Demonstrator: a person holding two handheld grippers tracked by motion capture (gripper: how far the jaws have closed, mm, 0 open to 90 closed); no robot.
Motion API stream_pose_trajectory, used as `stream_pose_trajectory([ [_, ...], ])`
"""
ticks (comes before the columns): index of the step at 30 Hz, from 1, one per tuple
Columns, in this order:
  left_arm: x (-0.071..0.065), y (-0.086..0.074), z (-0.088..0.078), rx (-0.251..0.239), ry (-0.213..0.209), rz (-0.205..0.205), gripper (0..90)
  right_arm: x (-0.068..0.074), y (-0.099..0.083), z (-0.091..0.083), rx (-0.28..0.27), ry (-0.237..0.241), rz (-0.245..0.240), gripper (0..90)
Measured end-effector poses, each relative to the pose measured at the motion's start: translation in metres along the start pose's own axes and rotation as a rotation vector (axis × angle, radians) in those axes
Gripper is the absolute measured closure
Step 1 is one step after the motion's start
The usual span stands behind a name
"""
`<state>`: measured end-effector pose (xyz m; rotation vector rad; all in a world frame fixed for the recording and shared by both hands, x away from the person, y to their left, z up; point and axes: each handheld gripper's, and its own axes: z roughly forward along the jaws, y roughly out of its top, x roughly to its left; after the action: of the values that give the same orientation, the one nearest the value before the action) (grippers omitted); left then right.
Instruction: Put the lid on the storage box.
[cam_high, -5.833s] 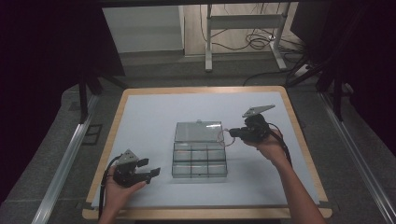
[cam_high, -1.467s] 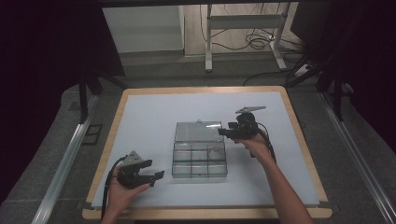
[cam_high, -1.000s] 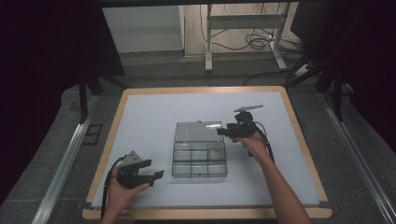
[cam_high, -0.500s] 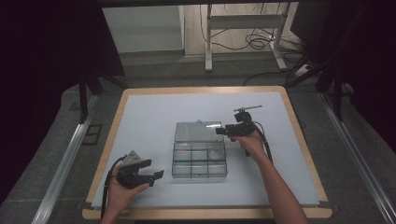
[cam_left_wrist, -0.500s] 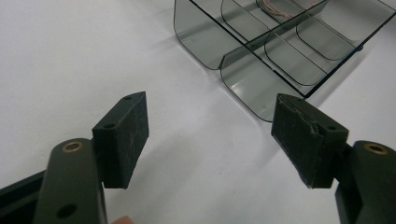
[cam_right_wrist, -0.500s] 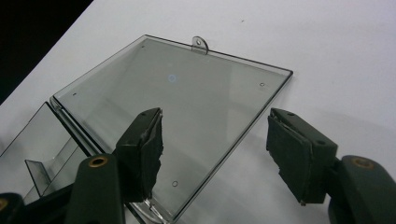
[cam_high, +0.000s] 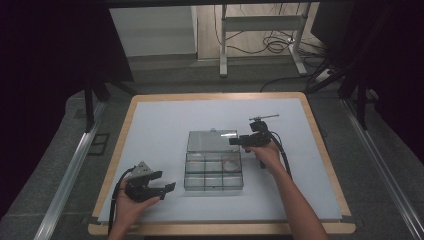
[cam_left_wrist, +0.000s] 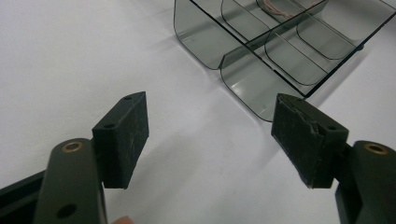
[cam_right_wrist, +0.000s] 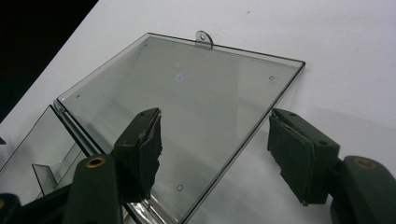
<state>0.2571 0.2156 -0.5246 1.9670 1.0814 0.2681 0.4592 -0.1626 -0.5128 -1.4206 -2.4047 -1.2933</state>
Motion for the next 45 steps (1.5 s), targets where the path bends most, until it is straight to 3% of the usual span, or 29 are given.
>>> stream_pose_trajectory([
  [45, 0.0001, 0.0000, 0.0001, 0.000, 0.004, 0.003, 28.2, -0.0046, -0.0054, 0.0096, 0.038, 0.049, 0.069, 36.2],
])
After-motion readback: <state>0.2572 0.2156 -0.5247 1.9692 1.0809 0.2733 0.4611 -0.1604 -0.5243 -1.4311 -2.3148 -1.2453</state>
